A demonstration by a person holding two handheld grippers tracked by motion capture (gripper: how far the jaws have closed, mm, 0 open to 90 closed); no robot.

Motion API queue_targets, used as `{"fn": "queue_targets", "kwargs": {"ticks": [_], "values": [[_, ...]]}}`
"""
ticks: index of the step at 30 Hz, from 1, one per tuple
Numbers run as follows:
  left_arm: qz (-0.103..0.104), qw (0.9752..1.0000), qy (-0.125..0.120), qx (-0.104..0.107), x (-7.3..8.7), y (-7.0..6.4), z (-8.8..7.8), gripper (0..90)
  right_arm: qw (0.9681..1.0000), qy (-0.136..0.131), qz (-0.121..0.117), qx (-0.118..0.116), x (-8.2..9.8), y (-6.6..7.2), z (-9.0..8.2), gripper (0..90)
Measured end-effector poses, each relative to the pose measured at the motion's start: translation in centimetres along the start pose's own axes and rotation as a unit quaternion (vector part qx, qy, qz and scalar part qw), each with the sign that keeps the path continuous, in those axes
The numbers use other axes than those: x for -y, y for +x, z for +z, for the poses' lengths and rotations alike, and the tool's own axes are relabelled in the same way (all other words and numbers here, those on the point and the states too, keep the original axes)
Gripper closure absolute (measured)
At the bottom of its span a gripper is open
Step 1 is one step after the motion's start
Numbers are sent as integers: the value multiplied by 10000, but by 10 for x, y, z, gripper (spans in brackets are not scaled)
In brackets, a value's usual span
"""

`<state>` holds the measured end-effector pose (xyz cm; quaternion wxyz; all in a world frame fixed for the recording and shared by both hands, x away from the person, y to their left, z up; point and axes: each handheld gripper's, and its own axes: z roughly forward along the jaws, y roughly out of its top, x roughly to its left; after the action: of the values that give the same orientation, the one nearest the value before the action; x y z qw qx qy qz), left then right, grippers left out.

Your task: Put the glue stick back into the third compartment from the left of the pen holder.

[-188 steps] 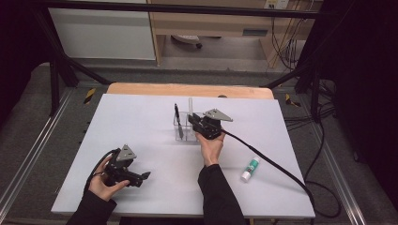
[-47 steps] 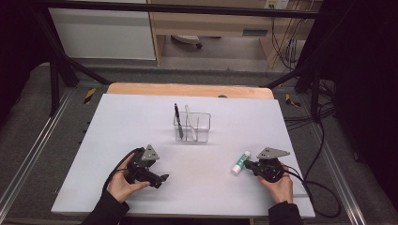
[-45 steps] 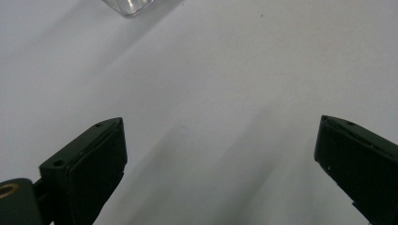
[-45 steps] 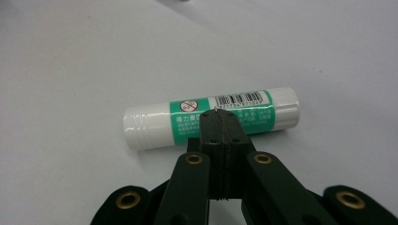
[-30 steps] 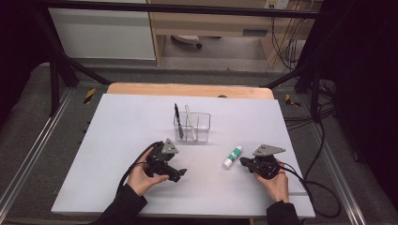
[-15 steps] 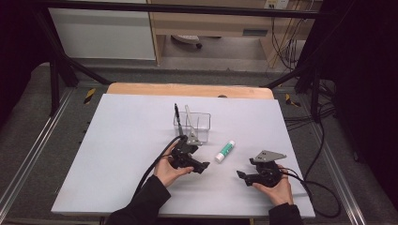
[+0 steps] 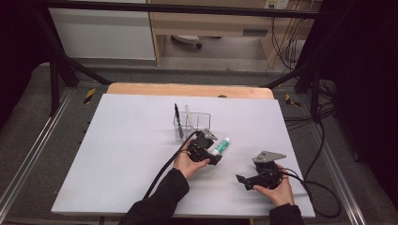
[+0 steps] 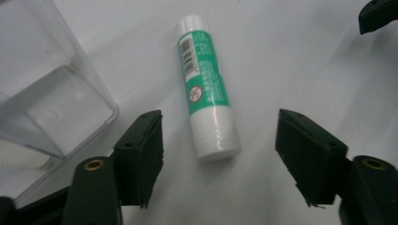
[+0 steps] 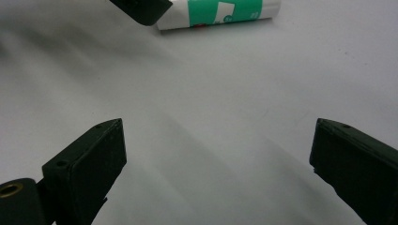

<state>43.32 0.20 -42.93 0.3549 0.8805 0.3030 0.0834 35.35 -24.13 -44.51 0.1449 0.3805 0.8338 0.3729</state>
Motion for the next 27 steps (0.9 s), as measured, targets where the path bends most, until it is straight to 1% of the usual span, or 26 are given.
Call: {"fn": "queue_targets", "kwargs": {"ticks": [2, 4, 6, 9, 11, 12, 14, 18, 20, 22, 24, 27], "values": [[4, 9999, 6, -114, -1, 1, 3, 382, 10000, -7, 9, 9, 0, 0, -1, 45], [35, 9997, 81, -227, -2, 2, 6, 396, 10000, -4, 7, 11, 0, 0, -1, 45], [21, 9996, 129, -247, -2, 3, 8, 413, 10000, 20, -18, 3, 0, -1, 0, 44], [-44, 9997, 182, -152, -1, 2, 12, 441, 10000, 43, -24, 16, 0, -1, 0, 43], [-97, 9996, 208, -139, -1, 1, 13, 463, 10000, 41, -22, 11, 0, -1, 0, 43], [-86, 9997, 194, -145, -1, 1, 13, 474, 10000, 42, -22, 14, 0, -1, 0, 43], [-127, 9997, 166, -137, -1, 1, 14, 502, 10000, 45, -5, 2, 0, 0, 0, 43], [-136, 9995, 221, -177, -1, 2, 16, 556, 10000, 54, -14, 11, 0, -1, 0, 42], [-111, 9995, 252, -183, 0, 2, 15, 572, 10000, 42, -32, 10, 0, -1, 0, 41], [-81, 9992, 307, -236, 0, 2, 14, 578, 10000, 36, -12, 9, 0, -1, -1, 41], [-94, 9991, 361, -224, 0, 2, 13, 589, 10000, 29, -10, 10, 0, -1, -1, 41], [-130, 9991, 342, -208, 0, 3, 14, 611, 10000, 32, -15, 12, 0, -1, -1, 40]]}}
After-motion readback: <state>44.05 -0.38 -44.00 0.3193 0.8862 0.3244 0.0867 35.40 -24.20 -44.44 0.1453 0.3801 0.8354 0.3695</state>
